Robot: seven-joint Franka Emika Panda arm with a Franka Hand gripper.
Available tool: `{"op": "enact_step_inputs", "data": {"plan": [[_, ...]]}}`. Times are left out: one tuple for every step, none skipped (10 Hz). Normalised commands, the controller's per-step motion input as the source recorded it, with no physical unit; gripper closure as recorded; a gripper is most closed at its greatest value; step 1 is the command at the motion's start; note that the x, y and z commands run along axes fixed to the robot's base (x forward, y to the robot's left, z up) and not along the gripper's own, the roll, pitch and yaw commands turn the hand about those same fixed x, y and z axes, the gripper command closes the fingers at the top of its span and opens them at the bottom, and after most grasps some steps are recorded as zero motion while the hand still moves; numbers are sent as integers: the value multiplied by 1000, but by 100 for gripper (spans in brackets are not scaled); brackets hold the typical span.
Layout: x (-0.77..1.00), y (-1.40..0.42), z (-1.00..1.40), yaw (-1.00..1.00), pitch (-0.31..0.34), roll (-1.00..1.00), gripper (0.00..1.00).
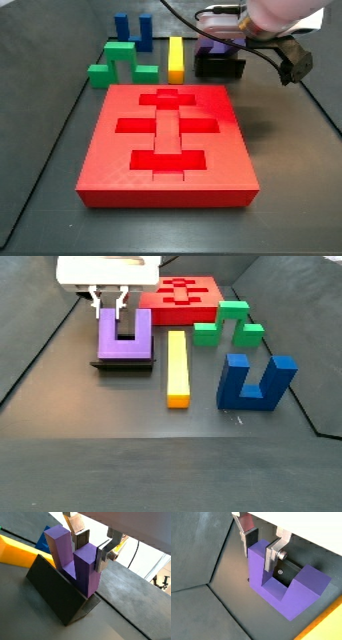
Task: Pick up the purple object. Move up. Place the purple object on the fixture. Regrasp the purple object. Move to above the board. Insert the purple object.
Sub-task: Move to above the board.
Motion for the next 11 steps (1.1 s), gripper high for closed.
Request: {"op": "enact_step_inputs", "data": {"plan": [[0,0,1400,0,0,0,100],[-13,-36,1400,-15,6,-59,100],[-29,-36,1400,-17,4,-103,100],[-34,-7,1400,-7,11,-67,100],[-29,-24,1400,-7,30,-44,100],[-19,-28,1400,-4,35,-14,100],[2,-17,819,1,47,-20,100],[22,-7,355,7,63,10,100],[32,-13,227,15,70,14,100],[-1149,-1400,288,-50,90,-1000,100],[-1166,-1400,282,-48,84,-1000,100]]}}
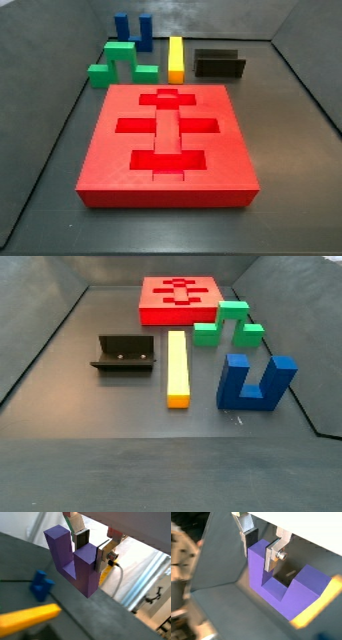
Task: Pick up the purple object. Move up. Place the purple object on the fixture. Regrasp the purple object. Move to above the board. Insert the purple object.
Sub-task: Move to above the board.
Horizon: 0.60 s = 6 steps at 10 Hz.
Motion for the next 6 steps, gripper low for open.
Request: {"op": "enact_step_inputs", "data": {"plan": [[-1247,-1400,302,-38,57,-1000,100],[-1298,-1400,275,-29,55,-1000,100],[-1300,-1400,275,-22,58,-1000,100],[-1300,-1400,269,-17,59,-1000,100],[-592,-604,107,-14,58,-1000,100],[-398,-391,64,-11,60,-1000,100]]}}
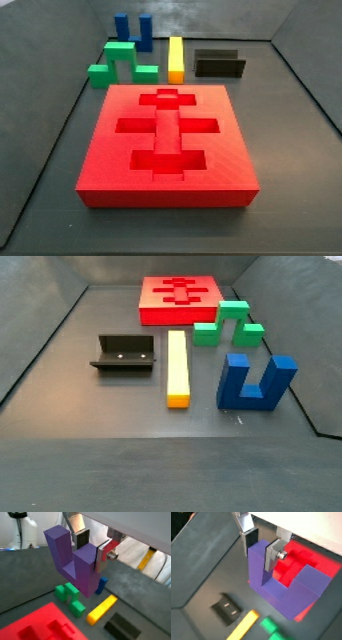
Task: Pick up the purple object. Move up. Place the purple object on the fixture. Regrasp the purple object. Move to above the board. Insert the purple object.
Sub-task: Move to above the board, then insert the purple object.
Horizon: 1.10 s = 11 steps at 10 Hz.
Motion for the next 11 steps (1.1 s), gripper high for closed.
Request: {"op": "enact_step_inputs", "data": {"plan": [[-177,-150,35,-10,57,-1000,100],[-137,-78,20,-6,42,-1000,100],[-104,-20,7,-3,25,-1000,100],[-83,8,8,-4,6,-860,100],[-65,14,4,-4,-12,-618,100],[-54,10,-1,3,-14,-479,100],[-34,3,3,-3,-14,-264,100],[0,0,-6,0,0,-6,100],[0,-120,-303,0,-111,-30,100],[189,-457,-360,89,-87,0,100],[309,-569,-360,140,-136,-61,100]]}}
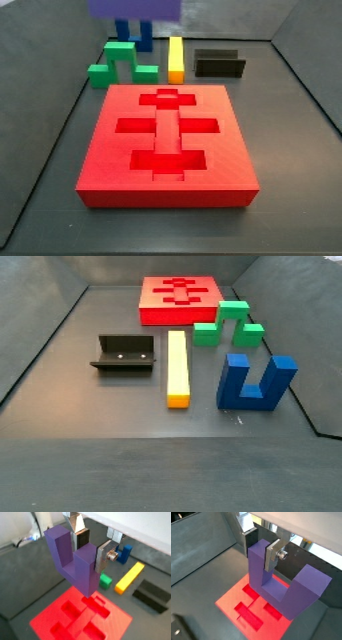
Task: Pick up the purple object. Move up. Place the purple object on the fixture. Regrasp the purple object. Move to above the board. Insert the purple object.
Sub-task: Insert the purple object.
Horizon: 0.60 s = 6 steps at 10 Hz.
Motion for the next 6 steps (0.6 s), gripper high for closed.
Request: {"op": "enact_step_inputs", "data": {"plan": [[306,-557,-366,183,-170,-86,100],[306,-537,-389,203,-177,-90,100],[269,-549,-414,194,-184,-81,100],[257,-540,-466,191,-180,-63,100],[200,-440,-426,143,-60,13,100],[174,-386,-540,106,-24,74,100]]}}
